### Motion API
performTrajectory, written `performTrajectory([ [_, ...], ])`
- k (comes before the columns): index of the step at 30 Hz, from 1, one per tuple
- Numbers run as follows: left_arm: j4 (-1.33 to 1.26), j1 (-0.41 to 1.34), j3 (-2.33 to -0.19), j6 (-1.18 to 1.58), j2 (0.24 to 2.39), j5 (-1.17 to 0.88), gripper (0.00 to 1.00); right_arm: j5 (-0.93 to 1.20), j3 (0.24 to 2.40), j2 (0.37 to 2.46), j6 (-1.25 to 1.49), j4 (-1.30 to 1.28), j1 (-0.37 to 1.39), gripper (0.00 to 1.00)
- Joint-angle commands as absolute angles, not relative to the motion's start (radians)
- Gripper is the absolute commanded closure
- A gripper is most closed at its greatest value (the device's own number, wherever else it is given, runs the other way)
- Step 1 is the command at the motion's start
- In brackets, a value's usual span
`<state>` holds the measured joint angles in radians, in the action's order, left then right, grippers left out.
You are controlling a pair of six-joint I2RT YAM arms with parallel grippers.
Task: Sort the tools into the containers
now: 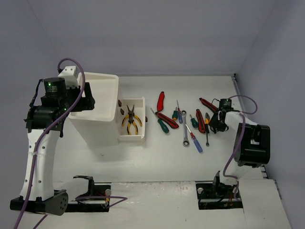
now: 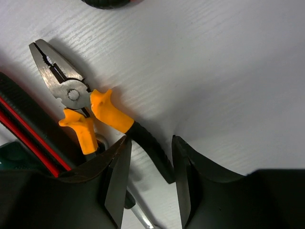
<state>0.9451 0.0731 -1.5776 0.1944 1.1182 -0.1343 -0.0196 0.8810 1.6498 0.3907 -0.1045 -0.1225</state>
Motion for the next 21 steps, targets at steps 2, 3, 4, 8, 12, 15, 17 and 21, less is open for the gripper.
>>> performTrajectory([
  [2, 0.905, 0.078, -1.611, 0.188, 1.121, -0.143, 0.28, -0.019, 0.849, 1.651, 0.375, -0.071, -0.115, 0.75],
  [3, 0.905, 0.078, -1.612, 0.187, 1.121, -0.143, 0.28, -0.02, 0.848, 1.649, 0.373, -0.071, -0.114, 0.77],
  [4, 0.906, 0.078, -1.613, 0.187, 1.123, -0.142, 0.28, -0.026, 0.846, 1.644, 0.371, -0.071, -0.112, 0.83],
  [8, 0.907, 0.078, -1.622, 0.186, 1.127, -0.14, 0.28, -0.084, 0.841, 1.582, 0.364, -0.076, -0.066, 0.99],
  [12, 0.907, 0.078, -1.641, 0.179, 1.131, -0.124, 0.28, -0.16, 0.875, 1.453, 0.356, -0.098, 0.014, 1.0],
  [15, 0.908, 0.078, -1.656, 0.172, 1.137, -0.109, 0.28, -0.186, 0.931, 1.381, 0.36, -0.125, 0.112, 1.0],
  [17, 0.908, 0.078, -1.663, 0.17, 1.14, -0.099, 0.28, -0.189, 0.973, 1.343, 0.364, -0.142, 0.186, 1.0],
  [21, 0.91, 0.078, -1.663, 0.163, 1.146, -0.073, 0.28, -0.196, 1.077, 1.355, 0.415, -0.152, 0.372, 1.0],
])
